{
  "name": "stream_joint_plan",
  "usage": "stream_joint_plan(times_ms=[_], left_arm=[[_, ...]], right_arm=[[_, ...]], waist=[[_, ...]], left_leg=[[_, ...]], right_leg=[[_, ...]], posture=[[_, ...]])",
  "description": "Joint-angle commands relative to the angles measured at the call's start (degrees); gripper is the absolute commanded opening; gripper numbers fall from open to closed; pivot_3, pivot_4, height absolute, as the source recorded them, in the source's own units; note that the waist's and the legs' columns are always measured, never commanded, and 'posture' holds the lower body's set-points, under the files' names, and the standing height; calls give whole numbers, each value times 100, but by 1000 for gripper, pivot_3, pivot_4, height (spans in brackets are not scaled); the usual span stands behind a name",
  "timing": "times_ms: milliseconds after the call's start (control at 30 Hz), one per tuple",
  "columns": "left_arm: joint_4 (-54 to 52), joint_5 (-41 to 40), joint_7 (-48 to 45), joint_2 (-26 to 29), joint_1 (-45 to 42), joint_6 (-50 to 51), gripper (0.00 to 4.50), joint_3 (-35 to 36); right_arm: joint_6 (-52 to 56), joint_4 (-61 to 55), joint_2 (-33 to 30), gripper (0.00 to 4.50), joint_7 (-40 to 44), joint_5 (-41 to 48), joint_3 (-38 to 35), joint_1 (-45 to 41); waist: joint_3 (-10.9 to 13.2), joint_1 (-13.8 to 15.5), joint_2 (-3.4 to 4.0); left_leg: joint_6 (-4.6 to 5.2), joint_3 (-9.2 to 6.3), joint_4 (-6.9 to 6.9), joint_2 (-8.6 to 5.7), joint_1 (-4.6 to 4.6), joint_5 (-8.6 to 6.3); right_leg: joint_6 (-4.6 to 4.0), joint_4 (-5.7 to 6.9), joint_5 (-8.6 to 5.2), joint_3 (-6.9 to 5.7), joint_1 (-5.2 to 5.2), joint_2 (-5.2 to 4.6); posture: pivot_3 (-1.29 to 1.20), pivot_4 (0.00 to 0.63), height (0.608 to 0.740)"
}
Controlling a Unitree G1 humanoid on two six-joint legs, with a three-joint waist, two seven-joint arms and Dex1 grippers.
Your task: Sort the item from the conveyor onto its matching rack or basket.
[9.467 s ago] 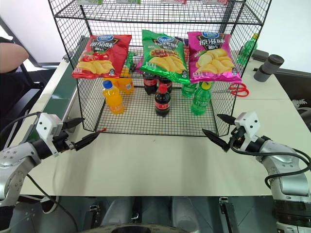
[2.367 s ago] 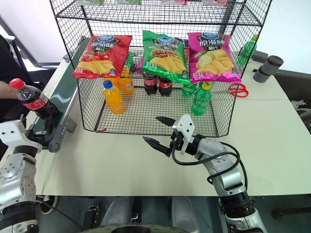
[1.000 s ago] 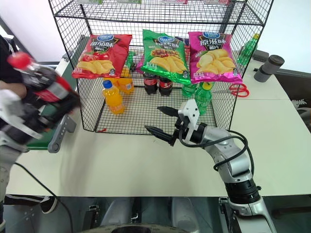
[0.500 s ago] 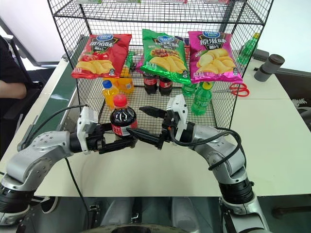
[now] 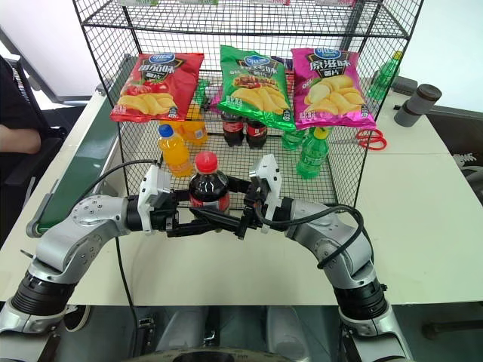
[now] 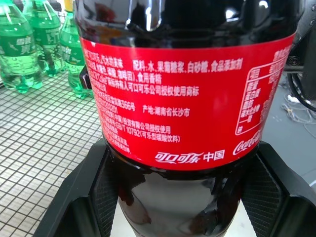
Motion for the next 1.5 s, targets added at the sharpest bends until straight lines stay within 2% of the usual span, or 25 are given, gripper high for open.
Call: stream_joint_plan(times_ms=[33, 200, 267, 300, 333, 567, 667, 1033, 1267, 1500], left_arm=[[-179, 27, -9, -39, -46, -131, 2829, 90], [-204, -71, 26, -62, -16, 11, 2829, 116], [-201, -162, 78, -54, -14, 190, 3902, 151], [-196, -98, 110, -37, -11, 169, 4292, 158], [-188, -20, 159, -16, -4, 154, 4460, 163], [-156, 113, 263, 226, 403, 74, 4460, 450], [8, 463, 380, 400, 781, -209, 4460, 643], [54, 679, 924, 80, 1540, -838, 4460, 1361], [-48, 661, 1021, 21, 1604, -812, 4460, 1391], [-99, 646, 1062, -34, 1537, -754, 4460, 1342]], right_arm=[[38, -110, 71, 2982, 93, 254, -41, -85], [-52, -118, 109, 2982, 52, 152, -11, -92], [-76, -107, 124, 2982, 36, 127, -12, -98], [-123, -89, 128, 2982, 27, 76, -11, -100], [-202, -62, 136, 2982, 17, 0, -7, -104], [-1155, 529, 390, 2982, -424, -877, -170, -256], [-1706, 985, 462, 2982, -588, -1406, -165, -369], [-4255, 3636, 1285, 2982, -1490, -3007, -158, -852], [-5315, 5555, 1671, 2982, -2300, -3509, -373, -1538], [-5835, 6815, 1824, 2982, -2508, -3569, -612, -2060]], waist=[[0, 1, 0], [0, -1, 0], [0, -1, 0], [0, -3, 0], [0, -4, 0], [0, -15, 0], [0, -22, 1], [1, -33, 2], [1, -57, 2], [2, -155, 3]], left_leg=[[0, 0, 0, 0, 0, 0], [0, -1, 0, 0, 0, 0], [0, -1, 0, 1, 0, 0], [0, -1, 0, 1, 0, 0], [0, -1, 0, 1, 0, 0], [0, -1, 1, 2, 1, 0], [0, 0, 1, 4, 3, 0], [-1, 6, 0, 4, 3, 0], [-4, 6, 0, 4, 4, 1], [-6, 7, -1, 1, 4, 2]], right_leg=[[0, 0, 0, 0, 0, 0], [0, 1, 0, 0, 0, 1], [0, 1, 0, 0, 0, 1], [0, 1, 0, 0, 0, 1], [0, 2, 0, 0, 0, 1], [0, 5, 0, 2, -2, 6], [0, 9, 0, 6, -4, 11], [-1, 15, 0, 8, -8, -8], [-1, 17, 0, 8, -8, -12], [-1, 19, 0, 6, -7, -21]], posture=[[0, 150, 740], [0, 150, 740], [0, 150, 740], [0, 150, 740], [0, 150, 740], [0, 150, 740], [0, 150, 740], [0, 150, 740], [0, 150, 740], [0, 150, 740]])
